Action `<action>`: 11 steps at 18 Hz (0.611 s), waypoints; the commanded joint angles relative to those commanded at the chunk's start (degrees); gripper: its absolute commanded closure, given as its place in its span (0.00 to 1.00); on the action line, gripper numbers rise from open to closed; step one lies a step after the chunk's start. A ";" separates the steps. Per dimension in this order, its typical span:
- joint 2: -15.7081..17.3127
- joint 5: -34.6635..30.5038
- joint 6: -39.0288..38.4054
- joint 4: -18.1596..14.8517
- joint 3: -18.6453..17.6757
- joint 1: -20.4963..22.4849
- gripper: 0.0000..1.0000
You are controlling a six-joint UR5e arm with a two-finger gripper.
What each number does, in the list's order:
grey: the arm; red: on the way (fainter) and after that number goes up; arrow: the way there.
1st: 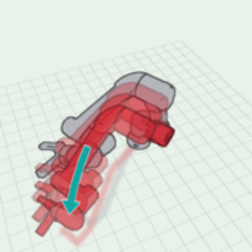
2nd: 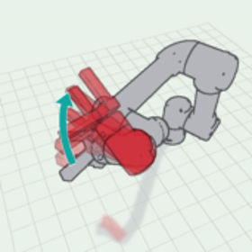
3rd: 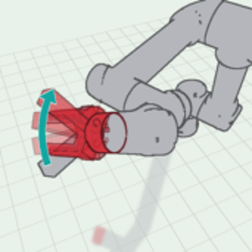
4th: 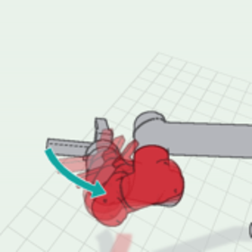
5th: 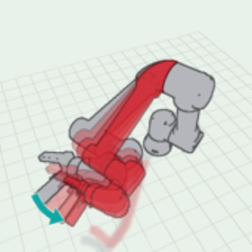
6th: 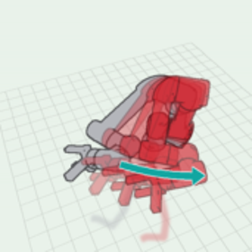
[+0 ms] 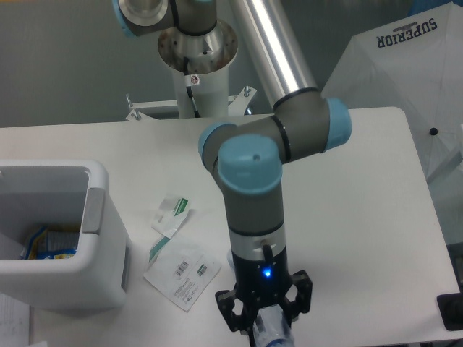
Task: Place the trash in the trash can
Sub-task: 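Lift the bottle and carry it over the white trash bin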
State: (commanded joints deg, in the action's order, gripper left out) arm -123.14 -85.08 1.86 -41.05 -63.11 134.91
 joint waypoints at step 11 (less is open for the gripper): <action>5.62 1.49 -6.70 4.04 0.36 -1.32 0.40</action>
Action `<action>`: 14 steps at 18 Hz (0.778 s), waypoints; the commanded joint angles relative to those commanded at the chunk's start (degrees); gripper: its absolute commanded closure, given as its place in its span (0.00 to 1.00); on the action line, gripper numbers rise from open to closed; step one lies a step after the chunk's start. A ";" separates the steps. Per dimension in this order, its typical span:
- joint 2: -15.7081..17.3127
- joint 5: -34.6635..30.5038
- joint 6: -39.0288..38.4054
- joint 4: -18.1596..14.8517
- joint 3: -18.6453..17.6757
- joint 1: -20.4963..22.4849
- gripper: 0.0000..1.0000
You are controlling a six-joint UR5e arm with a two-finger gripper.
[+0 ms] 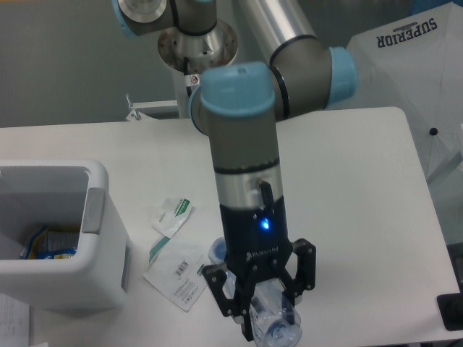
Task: Place the trash in the trash can
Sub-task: 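Lift the bottle and carry it over the white trash bin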
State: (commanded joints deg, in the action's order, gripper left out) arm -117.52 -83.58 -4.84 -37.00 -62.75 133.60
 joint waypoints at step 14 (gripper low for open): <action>4.75 -0.44 9.50 2.90 -0.61 -15.02 0.40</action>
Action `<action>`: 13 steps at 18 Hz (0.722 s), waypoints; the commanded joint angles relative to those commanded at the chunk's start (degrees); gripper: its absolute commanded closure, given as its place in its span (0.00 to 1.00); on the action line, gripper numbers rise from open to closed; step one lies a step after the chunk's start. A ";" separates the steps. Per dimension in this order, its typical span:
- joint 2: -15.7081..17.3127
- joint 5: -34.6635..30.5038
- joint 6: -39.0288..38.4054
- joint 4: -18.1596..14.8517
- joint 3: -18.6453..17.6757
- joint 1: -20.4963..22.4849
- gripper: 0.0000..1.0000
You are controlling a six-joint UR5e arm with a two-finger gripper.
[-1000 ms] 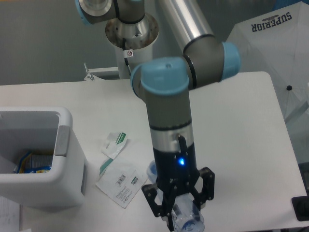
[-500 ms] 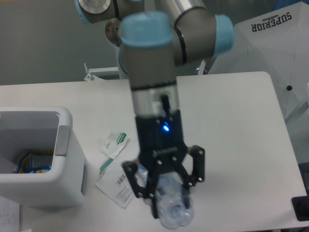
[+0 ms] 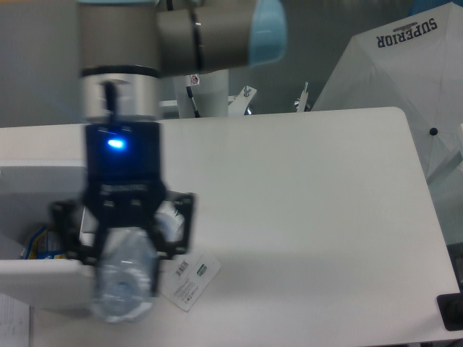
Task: Place the trash in the trash can
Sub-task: 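Lift the bottle and carry it over the white trash bin, then lower the bottle into the bin and open the gripper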
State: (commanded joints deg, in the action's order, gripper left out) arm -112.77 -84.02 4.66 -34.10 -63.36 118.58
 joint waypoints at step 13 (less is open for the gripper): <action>1.06 -0.26 -5.71 -0.09 -3.78 -6.95 0.39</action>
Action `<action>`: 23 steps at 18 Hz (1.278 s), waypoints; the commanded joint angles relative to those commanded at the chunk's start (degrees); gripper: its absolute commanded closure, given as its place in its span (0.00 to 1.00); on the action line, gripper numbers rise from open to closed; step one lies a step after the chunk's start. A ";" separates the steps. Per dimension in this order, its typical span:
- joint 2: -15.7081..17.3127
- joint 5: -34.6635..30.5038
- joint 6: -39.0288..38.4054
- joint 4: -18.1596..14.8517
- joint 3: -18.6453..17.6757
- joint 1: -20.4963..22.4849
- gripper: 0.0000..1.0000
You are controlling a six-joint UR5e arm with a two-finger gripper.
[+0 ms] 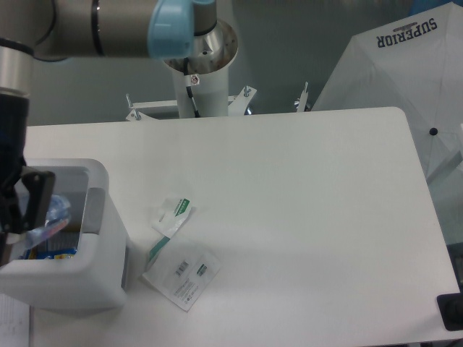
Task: Place the trash in the trash can
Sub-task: 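Lower the bottle into the bin and open the gripper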
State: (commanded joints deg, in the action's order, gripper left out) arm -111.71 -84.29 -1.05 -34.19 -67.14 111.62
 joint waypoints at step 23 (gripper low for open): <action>7.03 0.09 -0.18 -0.09 -16.79 -1.41 0.35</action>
State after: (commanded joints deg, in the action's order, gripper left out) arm -104.68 -84.20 -1.23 -34.28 -83.93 110.21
